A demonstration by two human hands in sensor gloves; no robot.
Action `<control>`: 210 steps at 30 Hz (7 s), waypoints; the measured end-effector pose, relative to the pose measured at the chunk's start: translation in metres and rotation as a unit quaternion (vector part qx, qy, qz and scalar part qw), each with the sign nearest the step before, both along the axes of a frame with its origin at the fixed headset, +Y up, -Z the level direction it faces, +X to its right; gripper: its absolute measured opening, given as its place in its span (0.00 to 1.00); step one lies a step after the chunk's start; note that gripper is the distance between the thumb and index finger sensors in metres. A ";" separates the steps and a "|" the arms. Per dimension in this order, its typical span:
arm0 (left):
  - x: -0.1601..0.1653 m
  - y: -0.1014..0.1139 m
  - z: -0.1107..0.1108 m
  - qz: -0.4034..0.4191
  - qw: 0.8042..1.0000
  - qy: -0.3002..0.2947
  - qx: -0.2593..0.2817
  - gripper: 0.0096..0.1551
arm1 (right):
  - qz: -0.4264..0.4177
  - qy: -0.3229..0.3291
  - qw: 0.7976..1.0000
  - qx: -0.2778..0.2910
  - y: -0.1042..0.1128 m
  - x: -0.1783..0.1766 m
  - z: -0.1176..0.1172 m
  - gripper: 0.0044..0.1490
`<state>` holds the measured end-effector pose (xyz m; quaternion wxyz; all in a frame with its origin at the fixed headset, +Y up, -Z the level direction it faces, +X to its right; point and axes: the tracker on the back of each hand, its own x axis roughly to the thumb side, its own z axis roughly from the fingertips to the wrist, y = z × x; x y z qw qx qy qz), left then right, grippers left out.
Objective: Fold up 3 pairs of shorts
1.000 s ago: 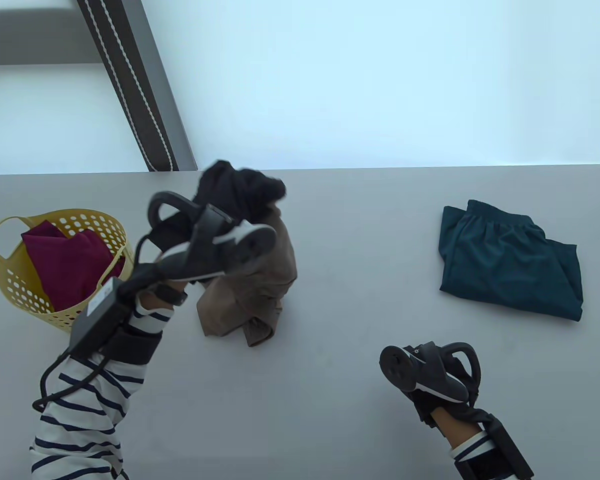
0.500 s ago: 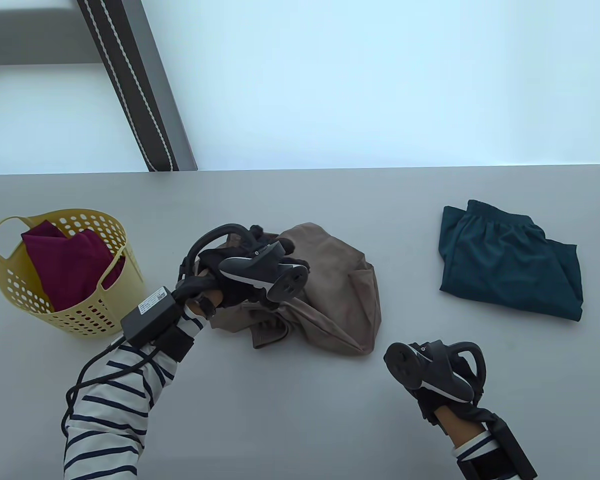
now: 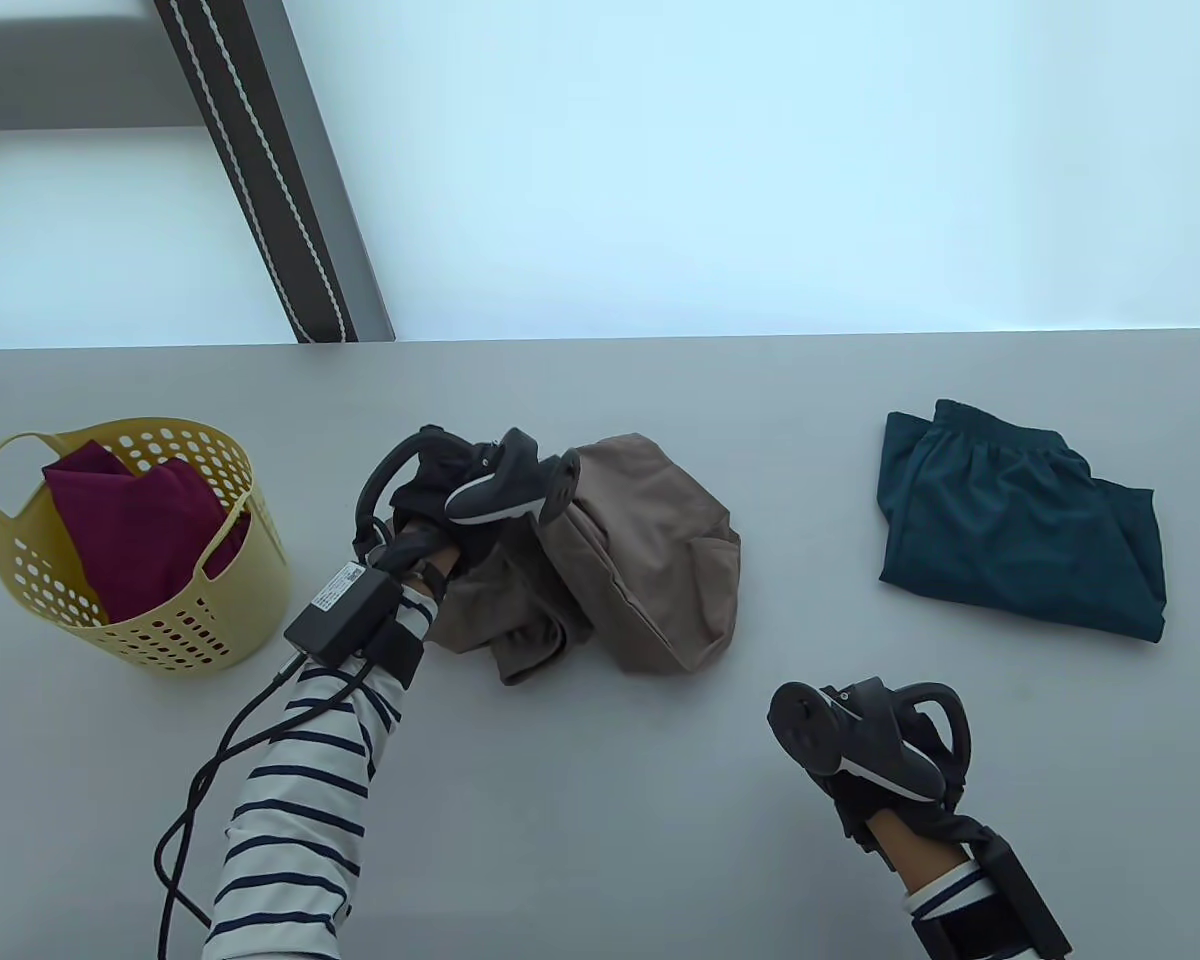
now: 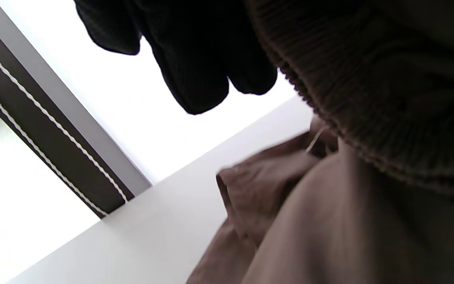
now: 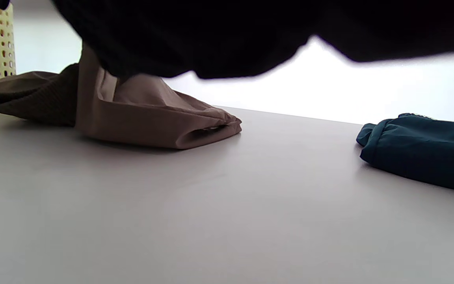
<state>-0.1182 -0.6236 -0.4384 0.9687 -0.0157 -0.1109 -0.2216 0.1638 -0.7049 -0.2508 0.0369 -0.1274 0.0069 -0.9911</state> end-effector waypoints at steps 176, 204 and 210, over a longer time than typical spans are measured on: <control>-0.098 -0.118 0.132 -0.122 0.986 -0.113 -0.009 0.37 | -0.009 -0.081 0.969 -0.233 -0.017 -0.098 -0.109 0.49; -0.046 -0.107 0.231 -0.112 0.922 -0.305 -0.209 0.31 | -0.052 -0.143 0.943 -0.295 -0.078 -0.091 -0.153 0.51; -0.026 -0.060 0.168 -0.042 0.976 -0.213 -0.020 0.42 | -0.088 -0.108 0.970 -0.197 -0.041 -0.079 -0.137 0.55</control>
